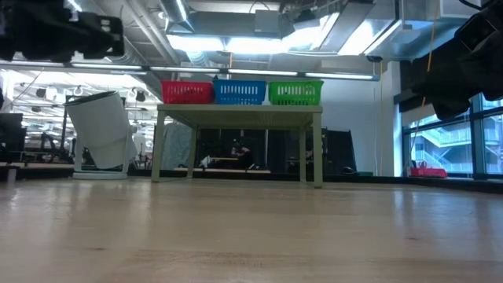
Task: Pick & Place Office Desk Supplies
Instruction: Return to Home Position
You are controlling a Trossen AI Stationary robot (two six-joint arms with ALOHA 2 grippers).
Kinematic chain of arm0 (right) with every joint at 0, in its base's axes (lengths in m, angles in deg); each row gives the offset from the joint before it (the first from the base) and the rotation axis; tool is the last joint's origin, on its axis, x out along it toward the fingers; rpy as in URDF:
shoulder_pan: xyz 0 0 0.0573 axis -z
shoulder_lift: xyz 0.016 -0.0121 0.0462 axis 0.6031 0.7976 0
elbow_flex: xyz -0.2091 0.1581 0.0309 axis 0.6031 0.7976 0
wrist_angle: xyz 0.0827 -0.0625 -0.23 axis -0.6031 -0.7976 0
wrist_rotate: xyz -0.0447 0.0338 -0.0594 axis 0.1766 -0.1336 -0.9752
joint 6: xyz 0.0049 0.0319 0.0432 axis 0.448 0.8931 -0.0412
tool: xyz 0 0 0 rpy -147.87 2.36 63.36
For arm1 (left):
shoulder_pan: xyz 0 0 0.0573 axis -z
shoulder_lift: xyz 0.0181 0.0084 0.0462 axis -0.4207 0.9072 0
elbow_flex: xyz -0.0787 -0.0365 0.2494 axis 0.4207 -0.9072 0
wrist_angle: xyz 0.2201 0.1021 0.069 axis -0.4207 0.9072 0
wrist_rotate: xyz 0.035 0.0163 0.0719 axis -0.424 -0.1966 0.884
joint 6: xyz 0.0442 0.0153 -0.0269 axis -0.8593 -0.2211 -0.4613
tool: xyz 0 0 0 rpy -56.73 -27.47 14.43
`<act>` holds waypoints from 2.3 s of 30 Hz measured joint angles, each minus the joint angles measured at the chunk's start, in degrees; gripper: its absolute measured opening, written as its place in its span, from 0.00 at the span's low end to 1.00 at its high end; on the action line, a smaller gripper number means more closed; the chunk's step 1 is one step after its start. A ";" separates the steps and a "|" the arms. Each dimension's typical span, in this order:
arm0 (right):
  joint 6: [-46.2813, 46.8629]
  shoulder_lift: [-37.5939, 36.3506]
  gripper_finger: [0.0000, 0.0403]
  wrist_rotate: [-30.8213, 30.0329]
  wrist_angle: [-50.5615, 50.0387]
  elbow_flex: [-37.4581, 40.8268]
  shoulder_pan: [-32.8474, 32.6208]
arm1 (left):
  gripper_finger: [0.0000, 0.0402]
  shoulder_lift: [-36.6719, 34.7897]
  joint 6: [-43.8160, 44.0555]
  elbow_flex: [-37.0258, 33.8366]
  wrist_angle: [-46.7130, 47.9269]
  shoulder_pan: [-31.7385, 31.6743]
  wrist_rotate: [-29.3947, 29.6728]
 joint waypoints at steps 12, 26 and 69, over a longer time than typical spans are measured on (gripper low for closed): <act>0.00 0.00 0.36 0.00 -0.02 0.00 -0.01 | 0.29 -15.82 -7.17 -11.32 -3.93 0.00 0.07; 0.01 0.00 0.36 0.00 -0.01 0.00 -0.01 | 0.29 -21.40 7.51 -11.27 -3.76 -0.01 37.84; 7.16 -0.63 0.36 36.13 -16.03 -0.07 5.68 | 0.29 -21.38 7.78 -11.27 -3.51 0.00 47.78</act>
